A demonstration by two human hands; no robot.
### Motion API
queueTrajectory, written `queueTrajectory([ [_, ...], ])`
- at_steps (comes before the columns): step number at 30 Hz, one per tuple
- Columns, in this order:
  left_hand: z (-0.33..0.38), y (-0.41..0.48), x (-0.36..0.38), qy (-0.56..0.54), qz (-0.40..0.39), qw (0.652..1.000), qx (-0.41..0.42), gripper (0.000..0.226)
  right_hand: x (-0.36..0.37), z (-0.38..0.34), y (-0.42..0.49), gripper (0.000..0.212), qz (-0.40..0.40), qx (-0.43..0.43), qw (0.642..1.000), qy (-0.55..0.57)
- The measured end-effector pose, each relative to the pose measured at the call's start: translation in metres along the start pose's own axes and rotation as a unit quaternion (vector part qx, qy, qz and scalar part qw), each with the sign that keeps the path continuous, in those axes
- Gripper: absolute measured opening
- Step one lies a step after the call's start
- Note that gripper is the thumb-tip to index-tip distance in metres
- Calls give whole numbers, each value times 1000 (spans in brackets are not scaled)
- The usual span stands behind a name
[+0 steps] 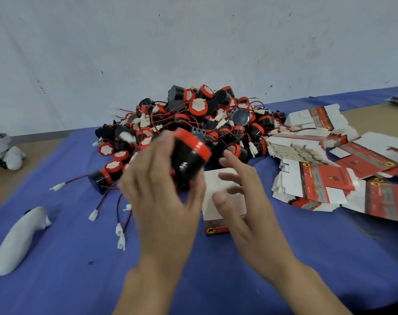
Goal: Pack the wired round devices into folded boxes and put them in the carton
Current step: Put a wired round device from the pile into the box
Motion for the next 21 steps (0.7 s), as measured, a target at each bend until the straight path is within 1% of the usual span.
queueTrajectory([
  [2, 10, -10, 10, 21, -49, 997, 50, 61, 1, -4, 5, 54, -25, 4, 993, 117],
  [3, 12, -14, 14, 25, -65, 995, 71, 64, 1, -5, 6, 53, -31, 6, 988, 150],
  [5, 15, -18, 17, 23, -85, 992, 94, 70, -1, -6, 7, 51, -26, 15, 985, 172],
  [6, 16, -18, 18, 18, -91, 991, 100, 69, -2, -6, 6, 47, -21, 22, 985, 172],
  [8, 13, -17, 18, -1, -105, 989, 100, 63, -7, -8, 6, 36, -9, 33, 983, 179],
  [9, 11, -16, 17, -15, -112, 990, 89, 62, -11, -8, 6, 31, -2, 39, 980, 197],
  [11, 4, -14, 13, -52, -133, 988, 52, 61, -18, -9, 6, 27, 6, 53, 971, 233],
  [14, -6, -13, 8, -76, -163, 983, 38, 41, -27, -5, 7, 30, 3, 73, 968, 238],
  [16, -11, -12, 6, -67, -174, 981, 53, 34, -30, -1, 7, 40, -11, 86, 965, 249],
  [18, -15, -12, 5, -53, -186, 978, 77, 34, -34, 2, 6, 43, -37, 93, 973, 206],
  [21, -21, -12, 4, -7, -198, 974, 111, 36, -40, 5, 4, 45, -74, 118, 984, 112],
])
Point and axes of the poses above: each hand's wrist, its own y-axis towards the middle knuckle, its own x-axis out of the palm, z = x × y, the point moved 1 cm from there along y, towards the middle knuckle, and after that the axes turned 13 degrees about -z, right-handed, at the moved point
